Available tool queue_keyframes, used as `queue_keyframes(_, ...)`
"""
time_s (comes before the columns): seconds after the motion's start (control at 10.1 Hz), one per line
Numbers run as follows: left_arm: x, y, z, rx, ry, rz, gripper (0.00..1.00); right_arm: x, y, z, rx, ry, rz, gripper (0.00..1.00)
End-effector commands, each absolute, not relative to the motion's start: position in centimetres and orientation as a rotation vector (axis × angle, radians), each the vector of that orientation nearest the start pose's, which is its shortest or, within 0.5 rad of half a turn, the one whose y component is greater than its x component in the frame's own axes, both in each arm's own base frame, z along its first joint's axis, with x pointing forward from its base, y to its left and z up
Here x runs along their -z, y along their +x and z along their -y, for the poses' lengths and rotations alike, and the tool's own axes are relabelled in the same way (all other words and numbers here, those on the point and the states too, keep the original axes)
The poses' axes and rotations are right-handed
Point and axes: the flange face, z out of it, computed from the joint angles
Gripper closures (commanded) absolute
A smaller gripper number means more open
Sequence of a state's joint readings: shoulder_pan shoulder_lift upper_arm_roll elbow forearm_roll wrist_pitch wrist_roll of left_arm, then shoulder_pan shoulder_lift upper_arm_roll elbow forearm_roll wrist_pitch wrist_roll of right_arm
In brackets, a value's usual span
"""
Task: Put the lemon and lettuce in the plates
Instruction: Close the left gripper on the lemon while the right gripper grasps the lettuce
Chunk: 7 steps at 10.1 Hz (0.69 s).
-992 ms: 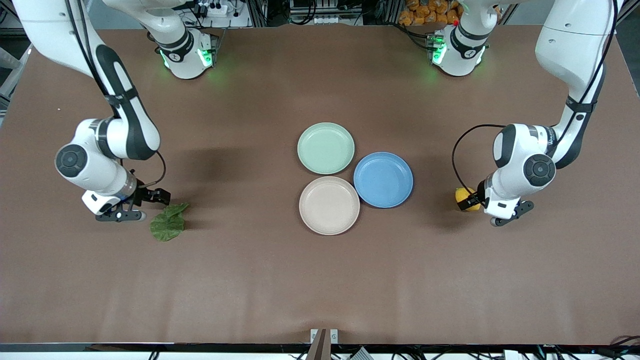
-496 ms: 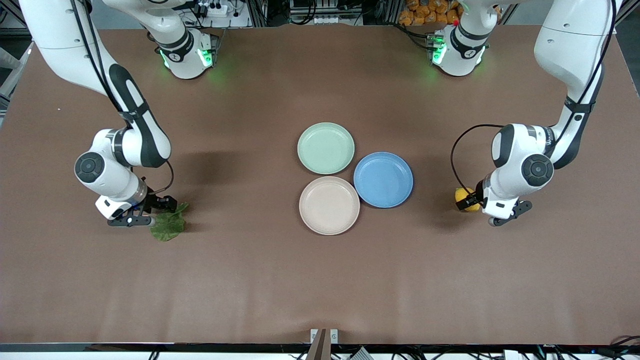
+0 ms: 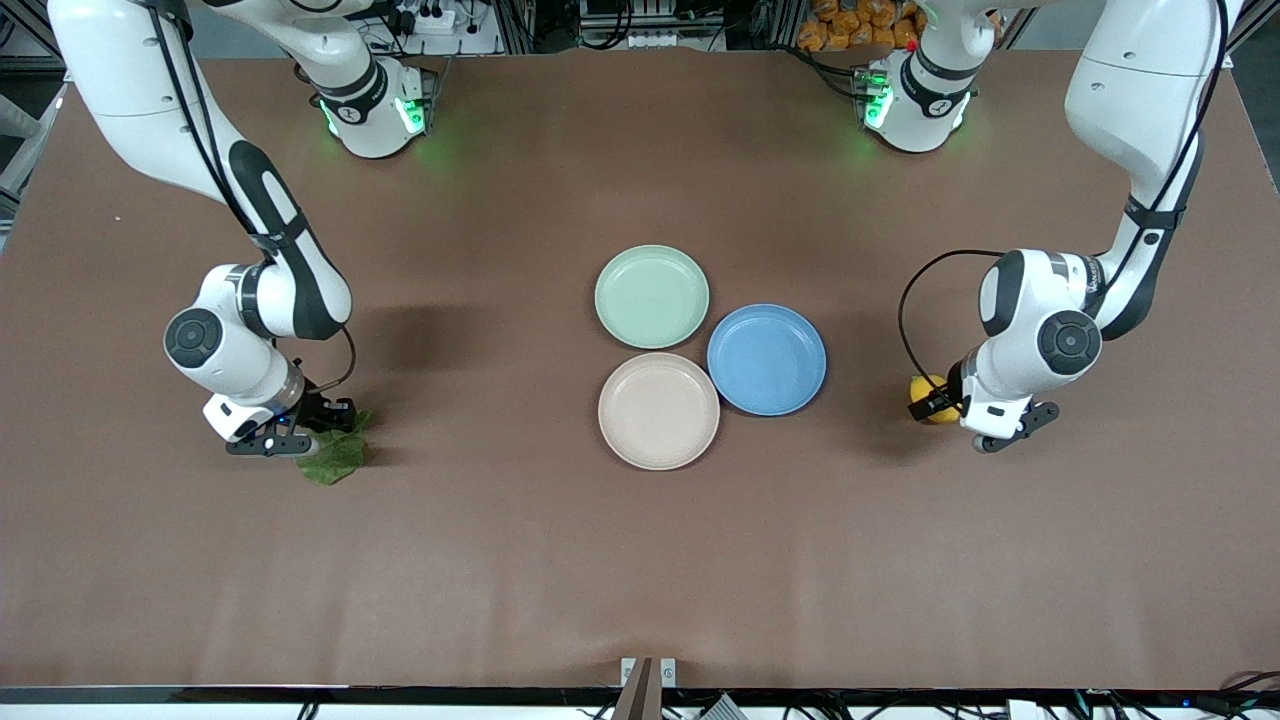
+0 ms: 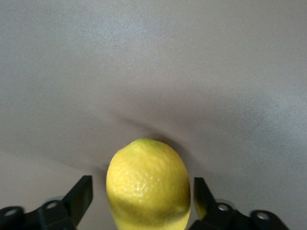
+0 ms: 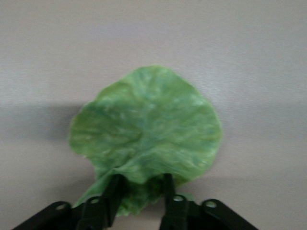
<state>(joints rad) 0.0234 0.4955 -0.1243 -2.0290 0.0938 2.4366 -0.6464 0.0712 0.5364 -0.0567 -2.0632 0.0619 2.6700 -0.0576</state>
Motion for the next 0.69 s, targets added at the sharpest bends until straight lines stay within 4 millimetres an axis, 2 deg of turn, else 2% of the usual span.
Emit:
queue_keyframes(0.0,-19.3,59.5,6.6,-0.075,-2.992,0.833,1.00,-16.8,60.0,-0.5,0.123,-3.136,0.023,1.00)
queue_keyframes(0.2,-19.5,59.7,7.1,-0.066,-2.995,0.827,1.00,-17.0,60.1,-0.5,0.127,-3.135,0.021,1.00)
queue_keyframes(0.3,-20.5,60.3,7.1,-0.035,-3.003,0.831,1.00,-17.3,60.2,-0.6,0.127,-3.134,0.023,1.00)
queue_keyframes(0.4,-22.5,61.1,7.2,0.016,-3.014,0.842,1.00,-18.5,60.4,-0.9,0.148,-3.128,0.033,1.00)
queue_keyframes(0.5,-24.2,61.8,7.4,0.058,-3.025,0.852,1.00,-20.6,60.7,-1.8,0.142,-3.116,0.037,1.00)
queue_keyframes(0.6,-25.8,62.9,8.0,0.100,-3.040,0.860,1.00,-24.0,61.2,-3.3,0.073,-3.099,-0.002,1.00)
